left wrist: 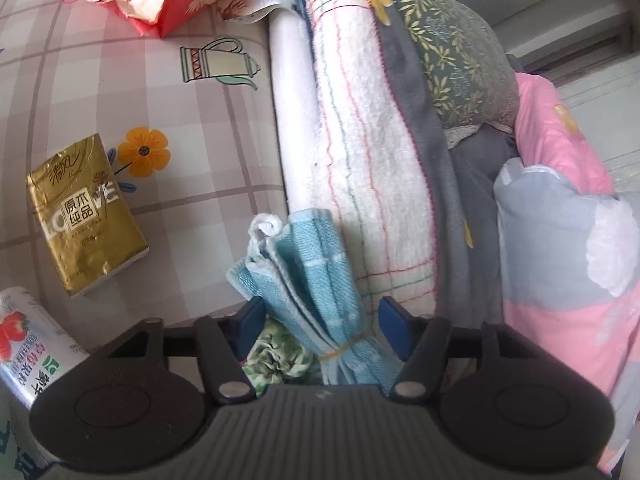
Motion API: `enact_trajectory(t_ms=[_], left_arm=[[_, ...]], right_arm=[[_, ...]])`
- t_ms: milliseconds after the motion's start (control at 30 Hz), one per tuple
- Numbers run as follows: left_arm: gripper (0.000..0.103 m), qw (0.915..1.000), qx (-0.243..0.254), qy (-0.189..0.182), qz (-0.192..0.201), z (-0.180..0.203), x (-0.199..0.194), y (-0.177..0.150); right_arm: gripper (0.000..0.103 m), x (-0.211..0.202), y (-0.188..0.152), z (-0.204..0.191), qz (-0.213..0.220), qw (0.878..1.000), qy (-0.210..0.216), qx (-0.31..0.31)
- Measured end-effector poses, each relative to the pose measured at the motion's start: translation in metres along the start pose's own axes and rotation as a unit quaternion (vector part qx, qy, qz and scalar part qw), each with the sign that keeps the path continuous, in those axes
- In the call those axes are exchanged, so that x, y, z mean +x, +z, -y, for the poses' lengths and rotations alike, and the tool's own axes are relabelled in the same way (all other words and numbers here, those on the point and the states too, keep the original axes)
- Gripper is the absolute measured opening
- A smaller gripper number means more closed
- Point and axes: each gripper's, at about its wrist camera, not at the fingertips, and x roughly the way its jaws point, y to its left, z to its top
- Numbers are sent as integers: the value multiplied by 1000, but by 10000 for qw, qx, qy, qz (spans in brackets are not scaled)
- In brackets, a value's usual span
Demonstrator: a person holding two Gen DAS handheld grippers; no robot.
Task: Organize soft objects
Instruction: 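Grasp the blue checked cloth with the left tool while the right tool grasps it too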
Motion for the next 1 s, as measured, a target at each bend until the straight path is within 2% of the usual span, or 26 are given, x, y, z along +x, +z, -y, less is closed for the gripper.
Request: enact_trajectory(t_ms=[33,167,233,333,567,767,1000], left_arm=[[48,10000,-46,-4,21,-2,2,-1],[33,9997,-118,-138,163,-11,0,-4],[25,9995,-102,-175,237,-11,-5,-6],[20,9990,-20,-260,358,-9,-17,-11],[18,9958,199,-554,700,1,-59,-29],[18,9898,347,-839,1100,0,-114,-47],[18,9789,285,-897,1816,-27,-197,-69]], right_arm=[[44,-3,0,0,46,10000,-11,30],[26,-11,-4,-5,170,9998,-70,61],[21,-14,-5,-9,233,9997,-105,36],[19,-21,-8,-14,341,9993,-175,-4],[18,-54,-11,-32,808,9959,-328,-231],[18,-94,-9,-53,1301,9893,-383,-532],[18,-139,-1,-95,1865,9782,-43,-915]])
